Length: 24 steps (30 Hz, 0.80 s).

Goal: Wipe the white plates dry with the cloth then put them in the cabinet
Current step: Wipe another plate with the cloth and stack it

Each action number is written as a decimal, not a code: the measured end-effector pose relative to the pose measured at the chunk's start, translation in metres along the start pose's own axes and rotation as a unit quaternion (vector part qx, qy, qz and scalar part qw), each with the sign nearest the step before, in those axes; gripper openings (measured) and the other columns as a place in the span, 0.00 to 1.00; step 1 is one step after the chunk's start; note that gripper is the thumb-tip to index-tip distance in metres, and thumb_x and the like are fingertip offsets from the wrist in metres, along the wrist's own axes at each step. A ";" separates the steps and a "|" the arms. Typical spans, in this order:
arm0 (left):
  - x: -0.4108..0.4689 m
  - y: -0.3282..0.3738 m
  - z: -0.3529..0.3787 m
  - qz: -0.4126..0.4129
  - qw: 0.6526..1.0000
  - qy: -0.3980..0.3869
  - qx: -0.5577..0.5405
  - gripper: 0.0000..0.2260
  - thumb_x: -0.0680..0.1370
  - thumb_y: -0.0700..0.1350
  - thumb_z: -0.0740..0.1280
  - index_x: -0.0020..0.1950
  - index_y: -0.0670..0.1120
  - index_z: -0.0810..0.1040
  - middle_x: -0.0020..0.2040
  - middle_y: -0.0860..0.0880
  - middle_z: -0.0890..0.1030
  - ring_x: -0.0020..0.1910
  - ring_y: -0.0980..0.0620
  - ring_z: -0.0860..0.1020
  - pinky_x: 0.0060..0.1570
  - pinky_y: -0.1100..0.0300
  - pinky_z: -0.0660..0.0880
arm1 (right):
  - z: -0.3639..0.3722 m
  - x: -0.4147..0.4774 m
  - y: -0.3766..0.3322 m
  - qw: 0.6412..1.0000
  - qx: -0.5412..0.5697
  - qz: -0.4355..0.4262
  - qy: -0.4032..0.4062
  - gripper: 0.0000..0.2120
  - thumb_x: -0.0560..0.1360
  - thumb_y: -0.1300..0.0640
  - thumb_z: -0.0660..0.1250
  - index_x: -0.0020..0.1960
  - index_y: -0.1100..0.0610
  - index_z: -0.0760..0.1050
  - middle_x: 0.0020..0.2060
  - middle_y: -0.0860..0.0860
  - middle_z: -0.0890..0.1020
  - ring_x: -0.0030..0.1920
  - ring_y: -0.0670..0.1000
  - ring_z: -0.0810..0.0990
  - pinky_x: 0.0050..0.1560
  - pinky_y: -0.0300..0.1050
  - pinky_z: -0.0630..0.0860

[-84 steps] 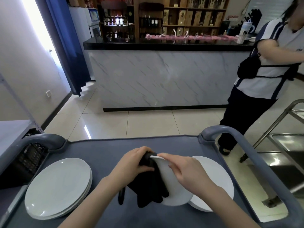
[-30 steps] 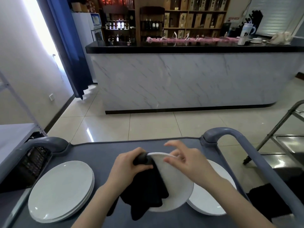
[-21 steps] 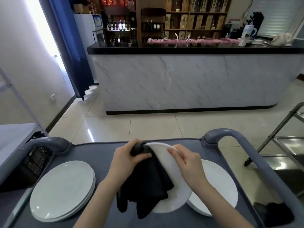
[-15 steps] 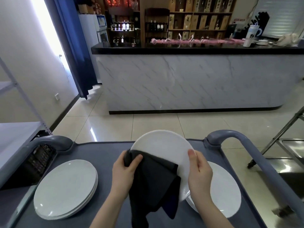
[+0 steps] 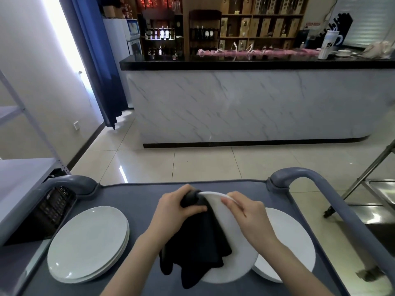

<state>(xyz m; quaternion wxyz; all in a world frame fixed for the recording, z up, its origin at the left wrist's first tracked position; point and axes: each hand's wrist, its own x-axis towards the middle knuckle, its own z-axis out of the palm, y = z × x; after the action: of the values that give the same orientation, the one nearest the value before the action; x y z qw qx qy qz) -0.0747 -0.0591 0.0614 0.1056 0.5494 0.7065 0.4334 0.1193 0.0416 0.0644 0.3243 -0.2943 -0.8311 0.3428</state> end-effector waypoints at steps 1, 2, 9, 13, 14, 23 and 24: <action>0.002 -0.001 -0.002 -0.008 1.000 0.022 -0.006 0.12 0.68 0.54 0.77 0.43 0.60 0.75 0.38 0.61 0.79 0.39 0.62 0.76 0.38 0.70 0.69 | 0.001 -0.003 0.000 0.999 0.031 0.015 0.037 0.12 0.79 0.43 0.60 0.44 0.48 0.77 0.32 0.49 0.78 0.33 0.49 0.74 0.35 0.40 0.70; 0.003 -0.002 -0.005 -0.019 0.999 0.045 -0.019 0.11 0.68 0.55 0.76 0.44 0.59 0.75 0.38 0.60 0.79 0.39 0.61 0.76 0.38 0.70 0.70 | 0.003 -0.007 0.000 0.995 0.062 0.034 0.075 0.11 0.80 0.44 0.61 0.43 0.47 0.78 0.33 0.50 0.78 0.33 0.50 0.74 0.34 0.38 0.68; -0.031 -0.022 0.021 -0.211 0.950 0.132 -0.188 0.11 0.74 0.47 0.74 0.37 0.49 0.74 0.33 0.50 0.76 0.34 0.56 0.73 0.37 0.59 0.70 | 0.008 -0.015 0.007 0.972 0.121 0.116 0.165 0.11 0.80 0.46 0.60 0.42 0.45 0.76 0.34 0.49 0.77 0.31 0.43 0.70 0.33 0.33 0.67; -0.039 -0.026 0.021 -0.169 0.966 0.113 -0.162 0.11 0.72 0.45 0.76 0.37 0.50 0.74 0.32 0.50 0.75 0.32 0.59 0.72 0.34 0.67 0.69 | -0.011 -0.013 0.016 0.993 0.038 0.094 0.061 0.06 0.77 0.41 0.62 0.49 0.41 0.75 0.40 0.41 0.82 0.39 0.41 0.80 0.38 0.30 0.72; -0.037 -0.023 0.018 -0.139 0.976 0.093 -0.140 0.11 0.71 0.45 0.77 0.38 0.50 0.74 0.32 0.53 0.75 0.31 0.60 0.71 0.33 0.68 0.68 | -0.015 -0.008 0.014 0.996 0.021 0.078 0.038 0.08 0.76 0.38 0.63 0.52 0.39 0.75 0.44 0.36 0.83 0.43 0.40 0.81 0.41 0.30 0.74; -0.020 -0.010 0.010 -0.021 0.999 -0.012 -0.031 0.16 0.64 0.61 0.73 0.45 0.57 0.74 0.36 0.61 0.78 0.36 0.60 0.75 0.39 0.63 0.71 | 0.004 0.017 -0.016 0.971 -0.183 -0.046 -0.145 0.25 0.77 0.34 0.51 0.50 0.51 0.77 0.36 0.52 0.81 0.40 0.54 0.78 0.46 0.52 0.74; -0.022 -0.012 0.011 -0.022 0.999 -0.006 -0.038 0.14 0.65 0.58 0.75 0.45 0.58 0.74 0.37 0.61 0.78 0.36 0.60 0.75 0.39 0.65 0.71 | 0.007 0.015 -0.015 0.972 -0.194 -0.056 -0.124 0.27 0.76 0.34 0.50 0.49 0.54 0.77 0.34 0.53 0.80 0.39 0.55 0.78 0.45 0.51 0.73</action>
<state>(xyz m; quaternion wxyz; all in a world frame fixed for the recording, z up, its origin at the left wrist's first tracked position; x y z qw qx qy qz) -0.0678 -0.0731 0.0389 0.1401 0.5317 0.7007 0.4546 0.1012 0.0407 0.0773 0.1742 -0.2598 -0.9306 0.1903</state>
